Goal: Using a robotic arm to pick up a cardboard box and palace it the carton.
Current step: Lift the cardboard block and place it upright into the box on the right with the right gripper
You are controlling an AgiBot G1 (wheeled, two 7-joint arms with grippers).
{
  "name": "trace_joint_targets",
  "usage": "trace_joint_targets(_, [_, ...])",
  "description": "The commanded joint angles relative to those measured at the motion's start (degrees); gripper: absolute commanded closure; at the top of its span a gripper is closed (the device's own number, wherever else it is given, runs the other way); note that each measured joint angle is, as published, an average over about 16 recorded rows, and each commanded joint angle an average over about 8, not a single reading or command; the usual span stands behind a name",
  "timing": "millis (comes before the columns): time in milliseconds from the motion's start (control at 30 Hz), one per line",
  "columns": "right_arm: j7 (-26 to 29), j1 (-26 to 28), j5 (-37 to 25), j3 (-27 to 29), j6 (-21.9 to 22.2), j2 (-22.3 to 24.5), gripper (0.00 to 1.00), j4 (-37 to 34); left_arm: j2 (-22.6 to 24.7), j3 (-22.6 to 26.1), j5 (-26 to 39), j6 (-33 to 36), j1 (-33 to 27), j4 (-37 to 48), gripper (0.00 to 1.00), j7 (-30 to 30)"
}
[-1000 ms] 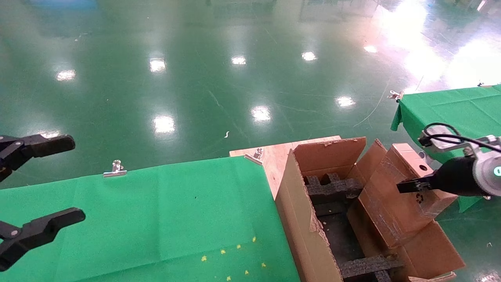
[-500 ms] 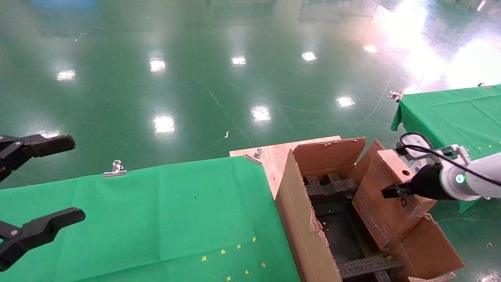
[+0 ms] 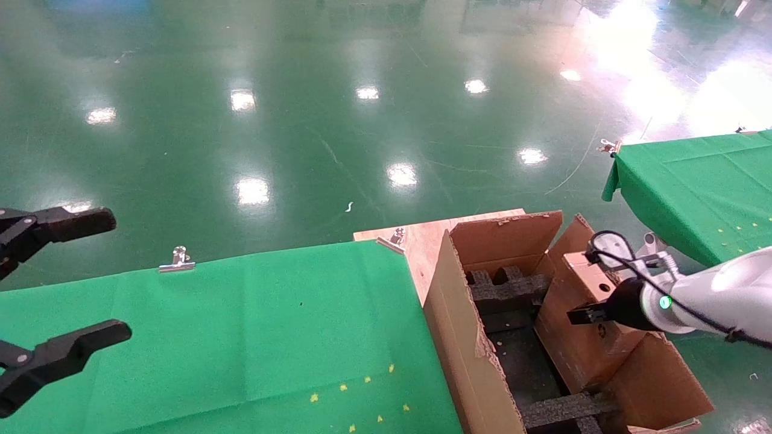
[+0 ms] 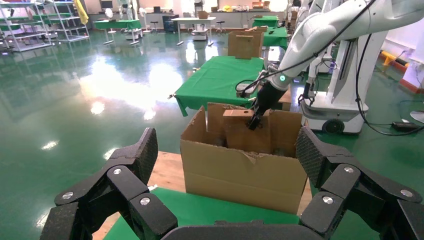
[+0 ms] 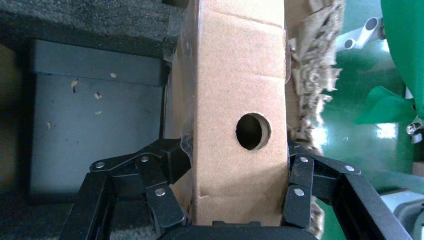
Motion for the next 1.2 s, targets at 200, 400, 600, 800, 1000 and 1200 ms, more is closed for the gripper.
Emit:
trace_joint_targets(200, [4.75,-3.01,-3.54,-0.91,1.27,-1.70,1.00,-0.32,0.00,0.00,0.00,0.00,0.00,0.00,0.00,0.00])
trace_joint_targets(400, [7.32,-5.52,-4.92,-1.63,2.58,-2.84,1.00,-1.07,0.00,0.00,0.00,0.00,0.00,0.00,0.00,0.00])
trace_joint_targets(600, [7.94,-7.37,-6.10,-2.36,4.15,-4.68,1.00,-3.57,0.00,0.00,0.00,0.00,0.00,0.00,0.00,0.00])
trace_joint_targets(800, [6.78,-8.56,-5.75,-2.96,6.10,-7.45,1.00,-8.54,0.00,0.00,0.00,0.00,0.00,0.00,0.00,0.00])
trace_joint_targets(1000, [4.18,-9.54,-3.43,-3.50,8.04,-10.30,1.00,-14.14,0.00,0.00,0.00,0.00,0.00,0.00,0.00,0.00])
trace_joint_targets(1200, [0.99,-10.32,-0.74,-4.00,9.38,-12.30,0.96,-18.10,0.00,0.00,0.00,0.00,0.00,0.00,0.00,0.00])
